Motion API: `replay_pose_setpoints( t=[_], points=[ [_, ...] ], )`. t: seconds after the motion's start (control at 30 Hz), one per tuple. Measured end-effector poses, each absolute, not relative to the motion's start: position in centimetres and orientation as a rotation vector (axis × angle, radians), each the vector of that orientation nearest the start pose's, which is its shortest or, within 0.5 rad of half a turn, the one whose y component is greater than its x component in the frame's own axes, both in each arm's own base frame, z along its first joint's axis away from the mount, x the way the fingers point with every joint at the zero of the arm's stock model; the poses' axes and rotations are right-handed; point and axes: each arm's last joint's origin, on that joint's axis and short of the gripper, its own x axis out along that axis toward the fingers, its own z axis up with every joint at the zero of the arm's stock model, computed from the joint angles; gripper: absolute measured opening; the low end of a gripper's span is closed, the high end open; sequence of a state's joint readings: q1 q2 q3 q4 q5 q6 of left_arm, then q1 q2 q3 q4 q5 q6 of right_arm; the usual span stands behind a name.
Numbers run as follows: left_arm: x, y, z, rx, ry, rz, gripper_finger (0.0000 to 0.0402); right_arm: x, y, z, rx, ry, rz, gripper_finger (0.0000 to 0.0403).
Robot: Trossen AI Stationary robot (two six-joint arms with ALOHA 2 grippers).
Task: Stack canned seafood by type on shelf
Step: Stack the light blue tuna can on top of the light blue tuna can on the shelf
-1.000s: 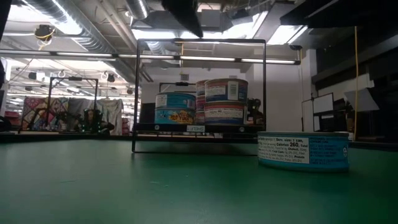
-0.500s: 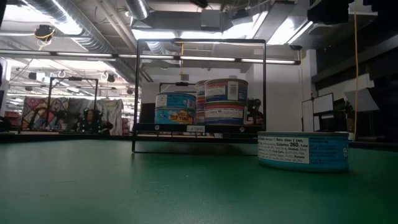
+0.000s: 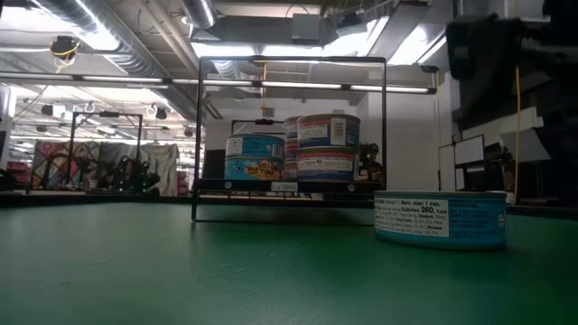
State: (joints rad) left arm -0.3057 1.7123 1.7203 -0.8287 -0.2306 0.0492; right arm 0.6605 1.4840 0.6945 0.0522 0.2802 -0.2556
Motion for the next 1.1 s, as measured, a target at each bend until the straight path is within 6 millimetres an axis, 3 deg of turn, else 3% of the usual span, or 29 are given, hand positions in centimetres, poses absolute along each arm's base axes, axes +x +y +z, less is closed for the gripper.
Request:
replay_pose_setpoints(
  t=[0.47,0.8,1.1],
  points=[
    [36.1,-11.4,33.9,0.270,0.810,-0.103,0.0090,23.1,16.8,13.9,-0.677,0.744,0.435,0.0279],
    [36.7,-11.5,33.0,0.275,0.837,-0.100,0.0090,22.9,16.6,13.4,-0.724,0.785,0.441,0.0277],
    [37.3,-11.7,31.9,0.293,0.865,-0.105,0.0090,22.9,16.6,13.5,-0.727,0.783,0.434,0.0194]
  ],
)
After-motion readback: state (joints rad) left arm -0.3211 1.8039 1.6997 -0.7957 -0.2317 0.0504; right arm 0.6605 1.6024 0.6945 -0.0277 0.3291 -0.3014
